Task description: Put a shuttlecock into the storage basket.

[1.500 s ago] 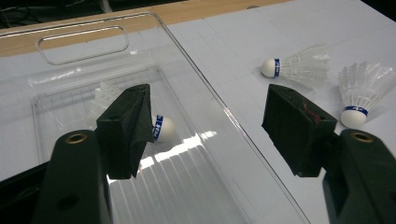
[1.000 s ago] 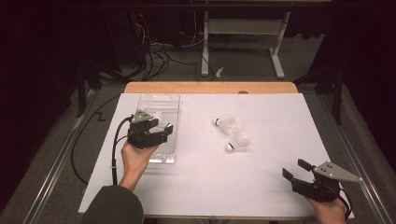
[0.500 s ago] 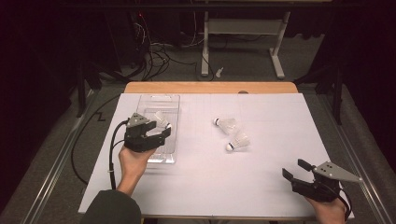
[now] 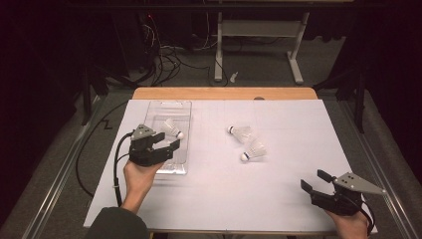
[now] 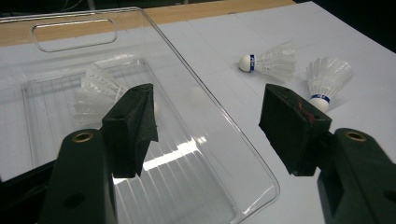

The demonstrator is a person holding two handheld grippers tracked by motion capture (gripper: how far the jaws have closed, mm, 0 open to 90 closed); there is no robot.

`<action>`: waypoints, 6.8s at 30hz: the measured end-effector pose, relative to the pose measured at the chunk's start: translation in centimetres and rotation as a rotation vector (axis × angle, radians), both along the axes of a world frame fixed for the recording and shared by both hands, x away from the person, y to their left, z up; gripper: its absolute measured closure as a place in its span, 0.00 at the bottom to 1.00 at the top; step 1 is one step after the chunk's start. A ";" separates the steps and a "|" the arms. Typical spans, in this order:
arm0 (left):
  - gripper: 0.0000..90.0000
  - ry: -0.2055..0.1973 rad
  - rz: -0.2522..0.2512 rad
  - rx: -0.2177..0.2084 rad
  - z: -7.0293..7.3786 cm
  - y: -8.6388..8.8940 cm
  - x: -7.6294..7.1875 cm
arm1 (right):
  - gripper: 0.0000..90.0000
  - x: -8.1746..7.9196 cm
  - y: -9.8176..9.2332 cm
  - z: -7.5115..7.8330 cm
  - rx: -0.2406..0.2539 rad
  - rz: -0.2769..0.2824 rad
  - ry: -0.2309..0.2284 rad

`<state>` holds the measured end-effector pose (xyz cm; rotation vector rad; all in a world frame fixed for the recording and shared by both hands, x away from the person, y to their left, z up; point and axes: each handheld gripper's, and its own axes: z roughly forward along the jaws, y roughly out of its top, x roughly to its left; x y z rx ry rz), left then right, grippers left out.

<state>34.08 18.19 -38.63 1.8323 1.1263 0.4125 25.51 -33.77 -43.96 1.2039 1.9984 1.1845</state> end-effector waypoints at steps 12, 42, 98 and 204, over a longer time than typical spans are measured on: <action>0.40 -0.007 -0.005 -0.014 -0.3 0.2 -0.9 | 0.34 0.0 0.0 0.0 -0.001 0.001 -0.001; 0.39 -0.029 0.001 -0.037 -1.6 1.5 -3.8 | 0.34 0.1 0.1 0.0 0.003 -0.002 0.002; 0.40 -0.063 -0.133 -0.051 -1.6 -3.0 -3.9 | 0.34 0.0 0.0 0.1 0.003 0.005 -0.006; 0.40 -0.045 -0.232 -0.042 -1.7 -10.4 0.9 | 0.34 0.0 0.0 0.1 0.004 0.010 -0.008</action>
